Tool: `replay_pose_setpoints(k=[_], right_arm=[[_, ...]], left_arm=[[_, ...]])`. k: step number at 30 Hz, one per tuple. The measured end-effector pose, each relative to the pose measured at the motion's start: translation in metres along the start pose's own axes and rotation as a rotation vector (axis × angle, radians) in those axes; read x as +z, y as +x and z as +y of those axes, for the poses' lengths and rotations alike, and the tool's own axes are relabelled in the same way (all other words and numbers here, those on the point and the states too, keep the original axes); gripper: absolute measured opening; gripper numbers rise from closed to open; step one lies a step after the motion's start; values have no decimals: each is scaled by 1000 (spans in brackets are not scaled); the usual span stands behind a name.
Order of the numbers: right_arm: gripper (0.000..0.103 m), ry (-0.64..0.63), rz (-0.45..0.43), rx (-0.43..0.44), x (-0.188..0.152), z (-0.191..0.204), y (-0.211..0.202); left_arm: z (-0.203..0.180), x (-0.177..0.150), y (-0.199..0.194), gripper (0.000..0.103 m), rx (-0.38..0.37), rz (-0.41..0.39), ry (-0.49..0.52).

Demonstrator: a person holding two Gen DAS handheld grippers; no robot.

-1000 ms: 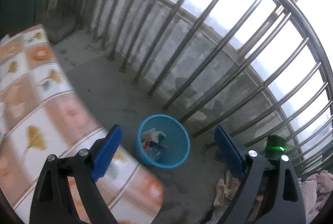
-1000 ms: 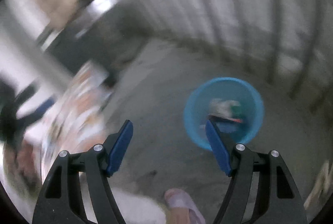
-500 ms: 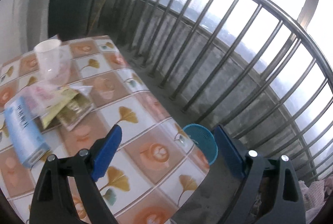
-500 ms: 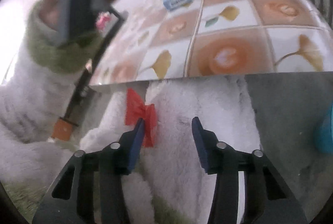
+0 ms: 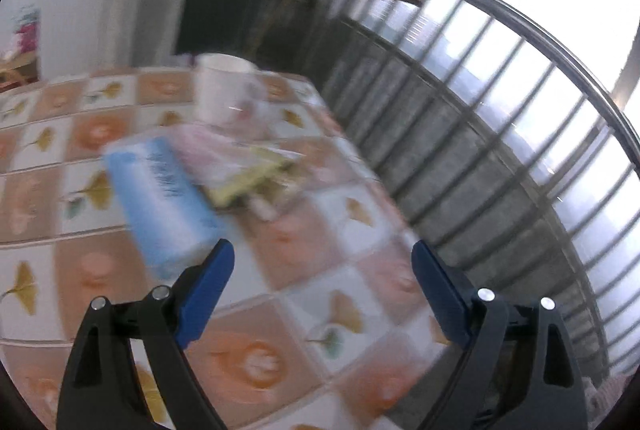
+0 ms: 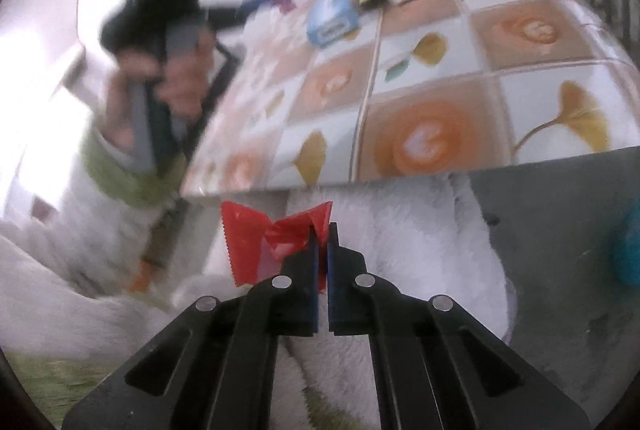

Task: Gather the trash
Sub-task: 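Grasp the clear red-printed plastic bag with the left gripper while the right gripper holds the red wrapper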

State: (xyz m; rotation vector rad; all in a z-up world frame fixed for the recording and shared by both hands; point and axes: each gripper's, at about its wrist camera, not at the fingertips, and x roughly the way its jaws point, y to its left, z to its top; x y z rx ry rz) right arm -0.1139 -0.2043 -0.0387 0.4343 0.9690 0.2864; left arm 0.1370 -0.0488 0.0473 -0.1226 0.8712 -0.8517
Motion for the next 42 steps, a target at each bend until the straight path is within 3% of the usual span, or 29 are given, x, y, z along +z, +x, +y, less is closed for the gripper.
replay_pose_setpoints(k=[6,12,14,20,22,26,32,37,42], right_arm=[[1,67,-136,16,22,-21,-33],[2,140,-244,-92,50,-49,-47],[2,158,-259,-107,57,-55,-48],[2,186,-247,-113,63,-69,-47],[2,197,-239,-115,68,-78,-44],[2,231,-228,-113,74,-89,-39],[2,234,-220,-119,75,-92,-36],[2,232,-212,-116,75,-90,-35],[2,233,-210,-113,75,-90,-34]], left_arm=[[28,11,-4,88,148,-77,5],[44,23,19,84,273,-107,1],[39,25,29,84,316,-102,74],[-3,19,73,76,488,-42,491],[-13,11,94,69,572,-5,644],[-16,-4,125,54,700,52,853],[-10,-5,143,40,775,80,924],[-11,-3,148,15,758,103,908],[-16,-5,143,8,753,88,920]])
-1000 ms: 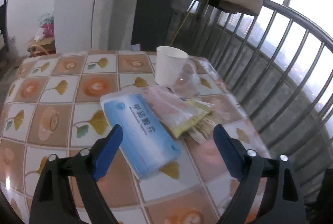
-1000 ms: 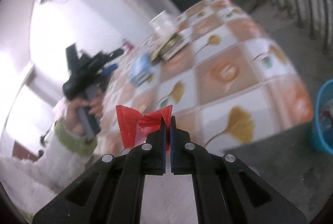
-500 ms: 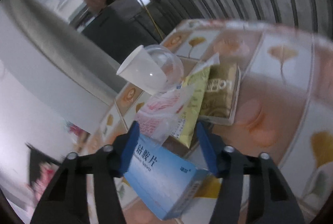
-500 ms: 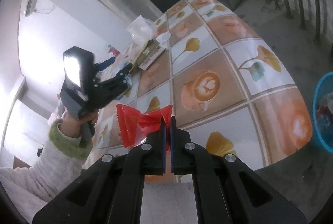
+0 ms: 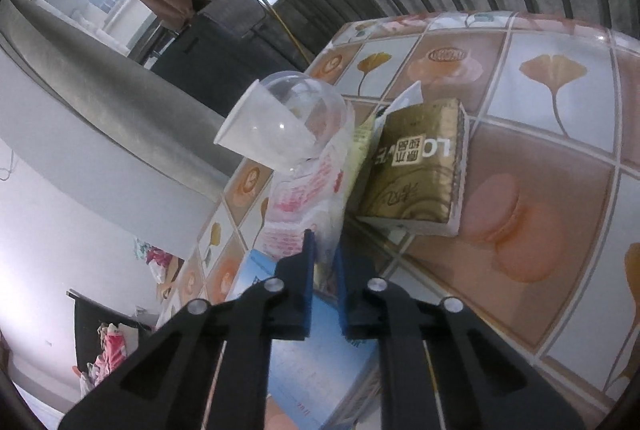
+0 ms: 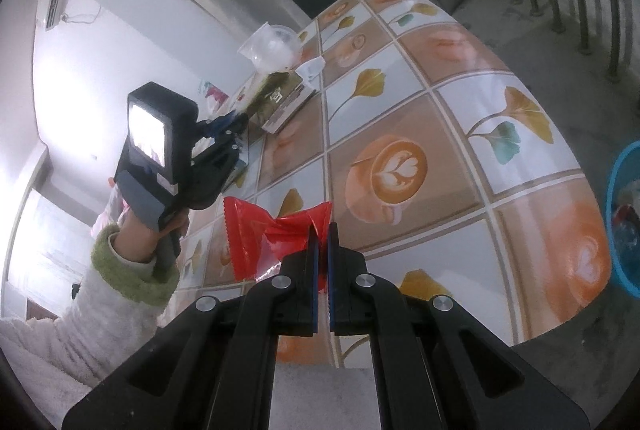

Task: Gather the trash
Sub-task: 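Grasp the clear red-printed plastic bag with the left gripper while the right gripper holds the red wrapper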

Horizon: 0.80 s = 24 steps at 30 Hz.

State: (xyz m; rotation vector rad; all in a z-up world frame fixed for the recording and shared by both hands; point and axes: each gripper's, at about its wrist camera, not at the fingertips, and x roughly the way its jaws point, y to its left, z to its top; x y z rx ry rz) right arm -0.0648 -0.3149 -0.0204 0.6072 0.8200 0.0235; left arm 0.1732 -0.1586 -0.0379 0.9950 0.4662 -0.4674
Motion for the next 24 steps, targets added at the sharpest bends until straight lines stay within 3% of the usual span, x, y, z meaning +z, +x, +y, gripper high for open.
replay_pose_setpoints(k=[8,16,21,24], right_arm=[[2,-7,-6,-3,-1,1,-3],[2,-8,-19,-1,-5,2,-8],[2,-7,-37,-14,-8,0,-15],[2,6,-42,-27,-9,-5,-19]], left_arm=[[4,2,-32,6,-24,-52,-3],[-2,-8,-84,6,-130,-78,-31],[-15,-30,-112,6,-275,-36,-74],[-21,-44,-121,10,-448,19,-136]])
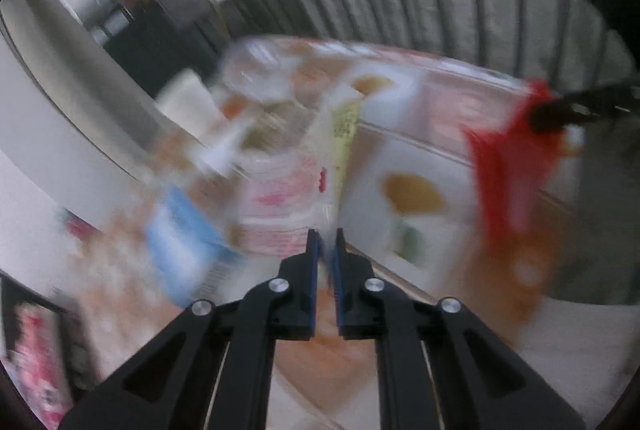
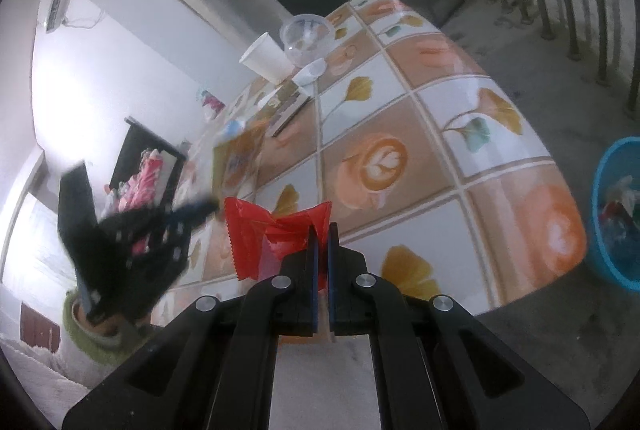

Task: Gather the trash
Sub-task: 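Grasp the clear red-printed plastic bag with the left gripper while the right gripper holds the red wrapper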

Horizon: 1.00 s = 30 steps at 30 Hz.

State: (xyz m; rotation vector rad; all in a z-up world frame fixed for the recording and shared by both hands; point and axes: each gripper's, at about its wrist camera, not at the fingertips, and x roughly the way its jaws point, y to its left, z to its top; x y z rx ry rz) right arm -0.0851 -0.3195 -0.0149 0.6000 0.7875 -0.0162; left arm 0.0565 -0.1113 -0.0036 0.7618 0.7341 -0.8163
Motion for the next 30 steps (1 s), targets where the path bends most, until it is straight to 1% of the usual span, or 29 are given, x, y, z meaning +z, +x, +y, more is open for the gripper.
replay_pose_setpoints(k=[2,4,5,6,7,8,9,10,11,14,18,21,22,26,28,30], right_arm=[[2,12,-9,-8,2,-5,-4],[2,21,-24,-14,4,-8,-8],[2,24,-36,-17,5,-9,-12],[2,27,-45,-20,5,-10,-14],[2,31,-53,-22,6,-10,-15],[2,36,-60,-24,6,-11,-16],[2,43,-68,-25,6,-13,-17],[2,48,-72,-27,5,-14,-18],[2,56,-76,-27,5,-16,-18],[2,68,-79,-31,7,-23,-19],[2,84,-82,-31,7,-30,-22],[2,96,-80,-28,7,-36,-23],[2,99,-79,-28,6,-38,-24],[2,108,-70,-20,6,-43,-22],[2,111,-66,-13,6,-43,-23],[2,115,-64,-7,6,-43,-23]], left_arm=[[3,-5,-4,16,-167,39,-91],[13,-5,-10,38,-283,28,-185],[23,0,-16,43,-360,-5,-253],[30,4,-21,47,-396,-34,-294],[39,9,-26,48,-425,-72,-339],[45,14,-28,48,-434,-93,-360],[49,19,-30,48,-429,-115,-374],[51,24,-30,48,-407,-126,-372],[51,29,-29,48,-386,-129,-364],[53,37,-23,49,-364,-120,-362],[40,36,-14,59,-342,-90,-330],[25,30,-4,63,-338,-60,-276],[17,27,-4,64,-338,-57,-248],[-8,13,-5,66,-331,-66,-166],[-17,8,-3,66,-296,-62,-128],[-28,5,0,66,-221,-58,-62]])
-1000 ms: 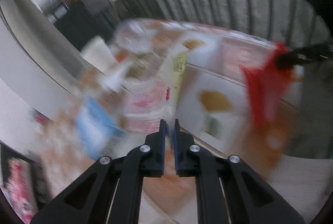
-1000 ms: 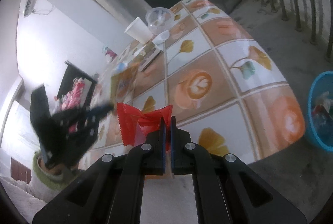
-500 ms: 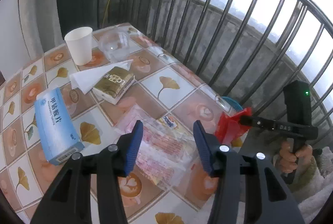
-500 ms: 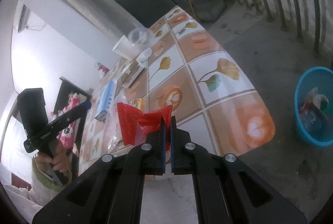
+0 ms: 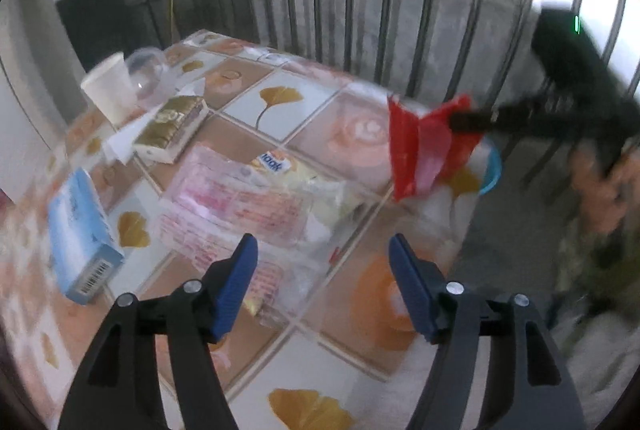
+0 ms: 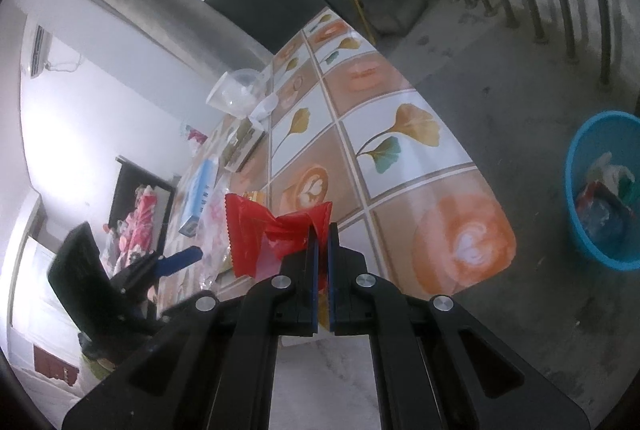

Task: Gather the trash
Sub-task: 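Grasp the clear red-printed plastic bag with the left gripper while the right gripper holds the red wrapper, then carry red wrapper and plastic bag to the blue wastebasket and release both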

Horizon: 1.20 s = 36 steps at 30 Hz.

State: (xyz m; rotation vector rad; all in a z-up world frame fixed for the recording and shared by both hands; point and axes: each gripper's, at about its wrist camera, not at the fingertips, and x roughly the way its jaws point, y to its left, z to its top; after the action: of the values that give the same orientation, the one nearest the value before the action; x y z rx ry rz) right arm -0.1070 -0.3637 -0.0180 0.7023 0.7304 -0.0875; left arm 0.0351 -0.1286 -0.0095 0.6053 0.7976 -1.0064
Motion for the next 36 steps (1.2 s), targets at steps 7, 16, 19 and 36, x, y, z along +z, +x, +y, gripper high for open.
replay_pose_setpoints(k=[7,16,19,36], right_arm=[[2,2,0,1,0,-1,0],[2,-7,-7,-4,-1,3,-2],[2,-9,-14,-4,-2,3,-4],[2,10,-123,32,-2,-2,-41]], left_arm=[[-12,-6,18,54,186,44,139],[3,-3,10,16,109,23,43],[12,-2,2,16,47,4,-31],[50,24,-82,11,-18,-261,-294]])
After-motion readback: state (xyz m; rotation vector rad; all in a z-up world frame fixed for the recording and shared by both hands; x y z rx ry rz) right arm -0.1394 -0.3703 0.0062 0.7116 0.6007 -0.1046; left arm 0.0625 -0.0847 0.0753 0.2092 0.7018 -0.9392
